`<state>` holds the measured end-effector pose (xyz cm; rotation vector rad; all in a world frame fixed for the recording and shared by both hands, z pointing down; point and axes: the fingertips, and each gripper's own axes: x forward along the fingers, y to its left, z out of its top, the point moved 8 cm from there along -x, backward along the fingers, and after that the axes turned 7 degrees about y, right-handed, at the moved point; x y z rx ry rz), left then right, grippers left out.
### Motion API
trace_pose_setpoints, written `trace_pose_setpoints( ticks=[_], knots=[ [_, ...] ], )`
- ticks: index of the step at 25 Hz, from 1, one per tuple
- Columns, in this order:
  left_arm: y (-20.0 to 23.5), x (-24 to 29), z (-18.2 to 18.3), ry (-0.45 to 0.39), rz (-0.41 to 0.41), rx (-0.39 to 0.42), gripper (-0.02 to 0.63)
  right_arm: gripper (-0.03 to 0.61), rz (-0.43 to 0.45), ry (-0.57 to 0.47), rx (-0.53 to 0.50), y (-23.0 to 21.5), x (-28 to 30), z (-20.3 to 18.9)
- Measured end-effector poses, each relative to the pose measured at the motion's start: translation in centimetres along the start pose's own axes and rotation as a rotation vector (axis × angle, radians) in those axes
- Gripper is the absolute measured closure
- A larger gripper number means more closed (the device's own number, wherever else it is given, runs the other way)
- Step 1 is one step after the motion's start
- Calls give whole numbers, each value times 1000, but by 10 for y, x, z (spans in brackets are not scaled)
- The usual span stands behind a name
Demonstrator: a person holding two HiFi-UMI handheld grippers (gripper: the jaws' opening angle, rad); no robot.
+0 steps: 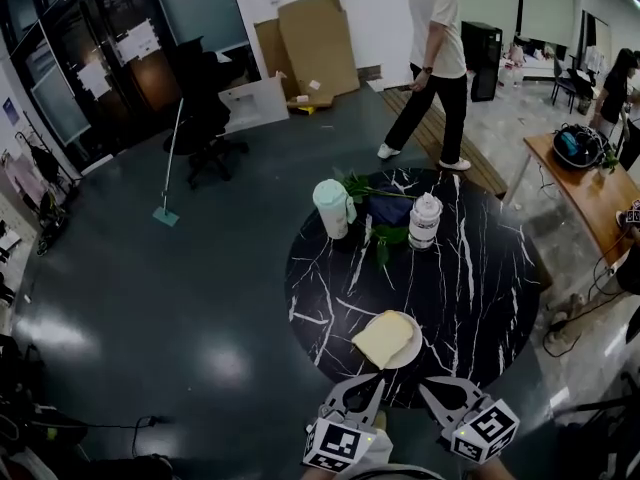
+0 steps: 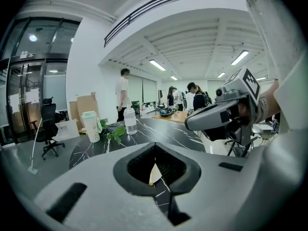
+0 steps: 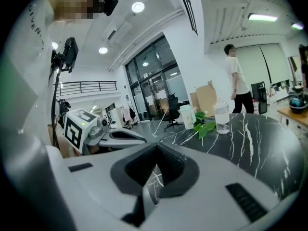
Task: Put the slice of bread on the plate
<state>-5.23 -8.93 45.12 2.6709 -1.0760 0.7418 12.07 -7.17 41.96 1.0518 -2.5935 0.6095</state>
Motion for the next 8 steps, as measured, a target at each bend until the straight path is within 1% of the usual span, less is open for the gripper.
trace_pose_setpoints(
  ticks=[8],
  knots=[
    [8, 3, -3, 4, 2, -13, 604, 569, -17, -1, -1, -5, 2, 0]
  ],
)
